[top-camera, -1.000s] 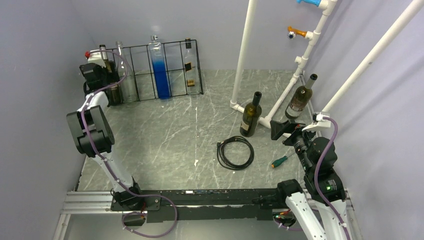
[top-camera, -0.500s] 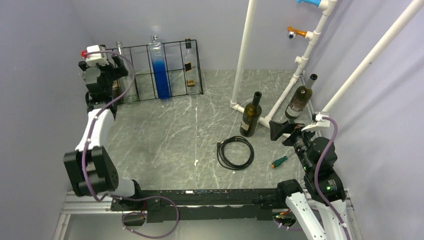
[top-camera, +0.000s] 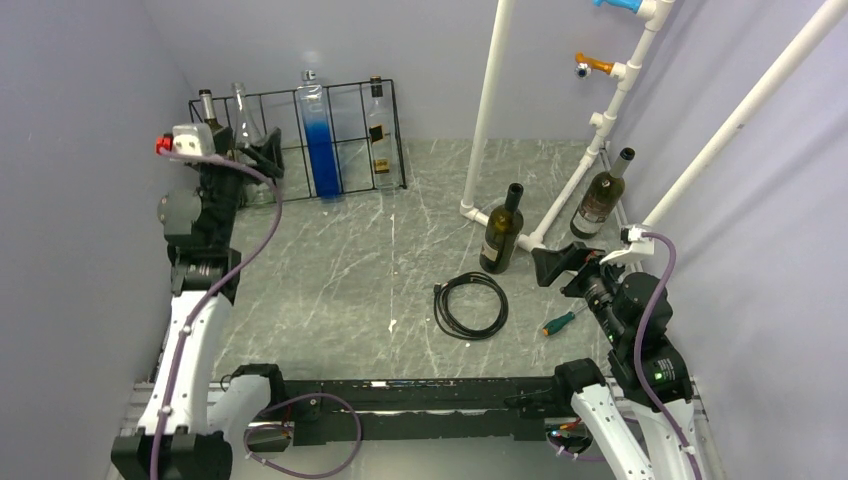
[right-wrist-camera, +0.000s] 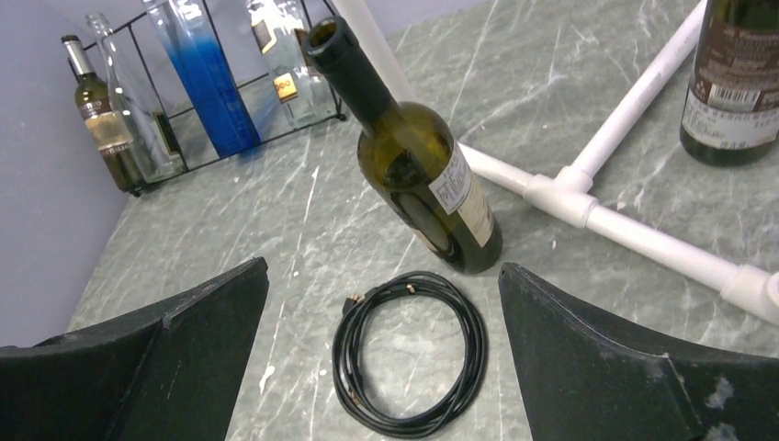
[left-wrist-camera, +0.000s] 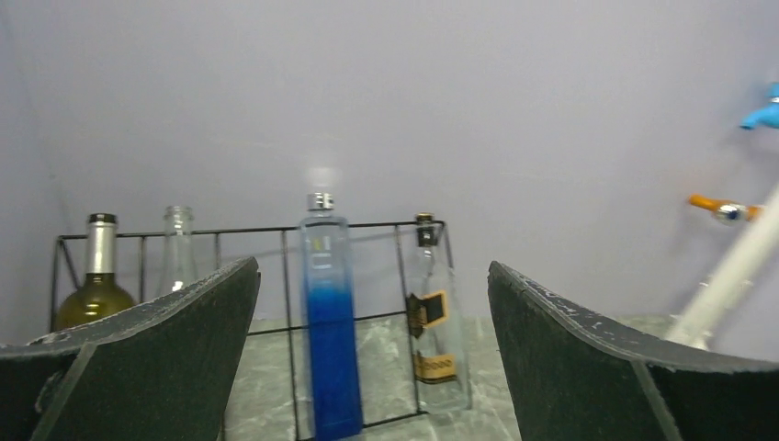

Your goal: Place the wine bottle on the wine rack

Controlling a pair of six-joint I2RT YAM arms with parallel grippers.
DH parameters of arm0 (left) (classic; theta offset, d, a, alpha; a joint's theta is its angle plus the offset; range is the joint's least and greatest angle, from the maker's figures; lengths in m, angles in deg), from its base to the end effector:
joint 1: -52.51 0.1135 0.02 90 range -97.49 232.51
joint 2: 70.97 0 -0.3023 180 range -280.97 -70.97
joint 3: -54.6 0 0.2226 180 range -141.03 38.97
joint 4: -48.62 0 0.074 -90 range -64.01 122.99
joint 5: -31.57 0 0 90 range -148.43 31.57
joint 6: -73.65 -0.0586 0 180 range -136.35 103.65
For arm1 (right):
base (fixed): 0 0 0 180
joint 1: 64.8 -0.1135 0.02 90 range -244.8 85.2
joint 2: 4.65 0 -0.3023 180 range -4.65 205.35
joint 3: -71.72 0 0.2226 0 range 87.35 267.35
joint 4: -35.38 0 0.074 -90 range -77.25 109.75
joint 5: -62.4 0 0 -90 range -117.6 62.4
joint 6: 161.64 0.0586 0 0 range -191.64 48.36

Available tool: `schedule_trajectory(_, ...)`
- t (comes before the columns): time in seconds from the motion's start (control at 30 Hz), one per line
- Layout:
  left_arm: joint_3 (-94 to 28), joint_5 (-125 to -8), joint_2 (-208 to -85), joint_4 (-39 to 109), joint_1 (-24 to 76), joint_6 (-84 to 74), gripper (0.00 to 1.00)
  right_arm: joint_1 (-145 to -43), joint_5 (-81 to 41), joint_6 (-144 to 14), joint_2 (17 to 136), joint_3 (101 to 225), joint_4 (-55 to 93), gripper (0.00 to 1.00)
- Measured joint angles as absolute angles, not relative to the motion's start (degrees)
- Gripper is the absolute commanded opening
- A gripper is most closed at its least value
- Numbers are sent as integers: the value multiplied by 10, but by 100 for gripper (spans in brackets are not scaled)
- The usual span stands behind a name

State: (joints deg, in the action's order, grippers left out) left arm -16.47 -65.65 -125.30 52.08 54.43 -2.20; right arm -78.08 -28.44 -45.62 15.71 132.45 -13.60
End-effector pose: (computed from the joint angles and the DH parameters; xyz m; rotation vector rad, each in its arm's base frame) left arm 0.1810 -0.0013 0.4688 -0.0613 1.2238 -0.2629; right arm 0.0365 0.0077 0.3430 0.2047 1.7342 0.4929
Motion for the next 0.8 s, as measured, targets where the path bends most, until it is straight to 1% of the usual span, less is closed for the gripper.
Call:
schedule_trajectory(0.1,-129,-676,-1207,524,529,-6,99,-781,-284,-446,158,1331,-163,99)
schedule_trajectory(0.23,-114,-701,-1186,517,462,-10,99,-781,-286,-433,156,1347,-197,99)
schedule_trajectory(0.3,-114,-729,-1198,514,423,-16,99,-781,-291,-429,154,1354,-214,99)
schedule_trajectory(0.37,-114,-762,-1215,513,407,-15,99,-781,-297,-429,152,1361,-228,99)
schedule_trajectory(0.6,-114,-891,-1307,499,402,46,99,-781,-329,-431,182,1395,-268,99)
schedule_trajectory(0.8,-111,-931,-1303,503,374,58,99,-781,-325,-441,253,1412,-265,99)
